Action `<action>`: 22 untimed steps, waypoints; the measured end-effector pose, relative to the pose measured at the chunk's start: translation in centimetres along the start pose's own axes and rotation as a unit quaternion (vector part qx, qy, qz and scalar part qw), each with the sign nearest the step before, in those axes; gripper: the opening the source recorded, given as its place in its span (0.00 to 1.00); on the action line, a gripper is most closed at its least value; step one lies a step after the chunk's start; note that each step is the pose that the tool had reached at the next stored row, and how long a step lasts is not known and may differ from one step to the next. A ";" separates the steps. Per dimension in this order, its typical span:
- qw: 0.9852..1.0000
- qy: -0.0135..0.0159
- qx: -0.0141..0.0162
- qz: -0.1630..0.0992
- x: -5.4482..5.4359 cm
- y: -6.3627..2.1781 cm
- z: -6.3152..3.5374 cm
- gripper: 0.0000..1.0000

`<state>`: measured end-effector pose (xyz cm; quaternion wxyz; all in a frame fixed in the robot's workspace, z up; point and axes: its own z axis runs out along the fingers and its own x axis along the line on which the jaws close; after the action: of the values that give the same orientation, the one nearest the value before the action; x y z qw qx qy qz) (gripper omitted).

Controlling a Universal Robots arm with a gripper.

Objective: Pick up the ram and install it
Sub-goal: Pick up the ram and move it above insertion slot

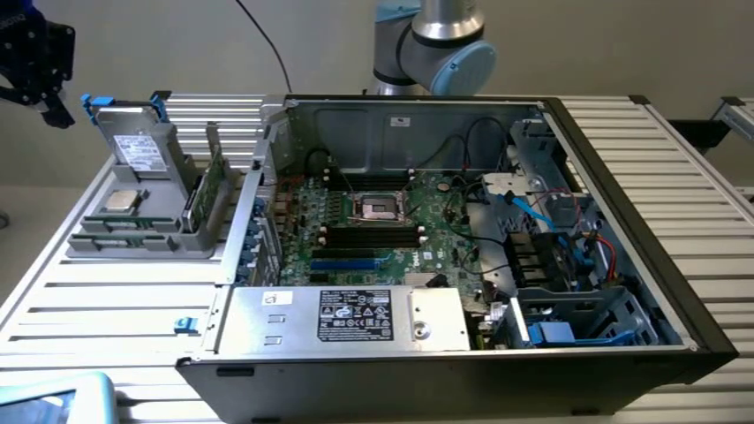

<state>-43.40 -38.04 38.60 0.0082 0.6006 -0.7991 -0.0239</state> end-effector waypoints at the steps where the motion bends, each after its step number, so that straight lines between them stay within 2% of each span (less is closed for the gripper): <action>1: 1.000 0.000 0.000 -0.009 0.0 0.00 0.01 0.11; 4: 0.999 0.002 -0.001 -0.037 0.0 0.00 0.05 0.11; 7: 0.998 0.004 -0.001 -0.064 0.0 0.00 0.07 0.11; 10: 0.996 0.006 -0.001 -0.091 0.0 0.00 0.11 0.11; 14: 0.992 0.009 -0.001 -0.125 0.0 -0.01 0.17 0.11; 16: 0.991 0.010 0.001 -0.134 0.0 0.00 0.16 0.11; 17: 0.991 0.010 0.002 -0.136 0.0 0.01 0.17 0.11; 22: 0.991 0.010 0.003 -0.137 0.0 0.01 0.18 0.11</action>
<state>-43.42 -38.04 38.42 0.0111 0.7047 -0.7092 -0.0169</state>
